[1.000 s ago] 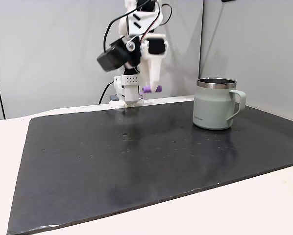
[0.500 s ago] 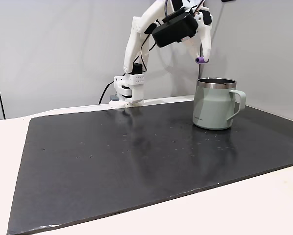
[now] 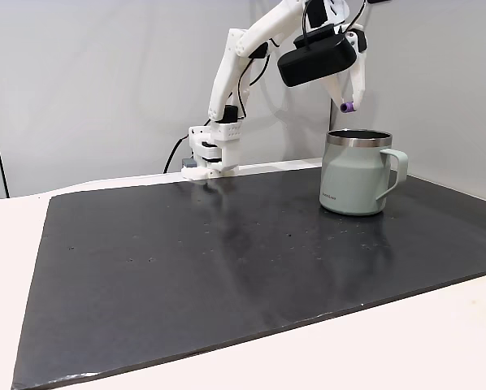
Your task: Grasp a pengrip and put it in the cup.
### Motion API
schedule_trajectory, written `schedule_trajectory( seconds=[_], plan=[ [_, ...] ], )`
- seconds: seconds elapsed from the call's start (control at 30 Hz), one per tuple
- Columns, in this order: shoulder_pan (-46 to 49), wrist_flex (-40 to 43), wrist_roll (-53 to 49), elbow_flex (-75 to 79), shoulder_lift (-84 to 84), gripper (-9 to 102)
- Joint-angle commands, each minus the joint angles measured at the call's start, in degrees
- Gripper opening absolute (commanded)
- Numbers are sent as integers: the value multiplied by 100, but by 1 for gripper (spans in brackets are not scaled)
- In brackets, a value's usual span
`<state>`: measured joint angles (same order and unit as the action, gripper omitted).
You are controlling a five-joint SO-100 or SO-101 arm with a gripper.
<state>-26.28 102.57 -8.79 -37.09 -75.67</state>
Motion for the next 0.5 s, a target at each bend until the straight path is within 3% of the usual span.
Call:
schedule_trajectory(
  seconds=[0.0,0.13,0.47],
  plan=[
    [0,26,35,105,-44,1],
    [0,26,97,114,-62,17],
    [9,26,105,105,-88,18]
  ],
)
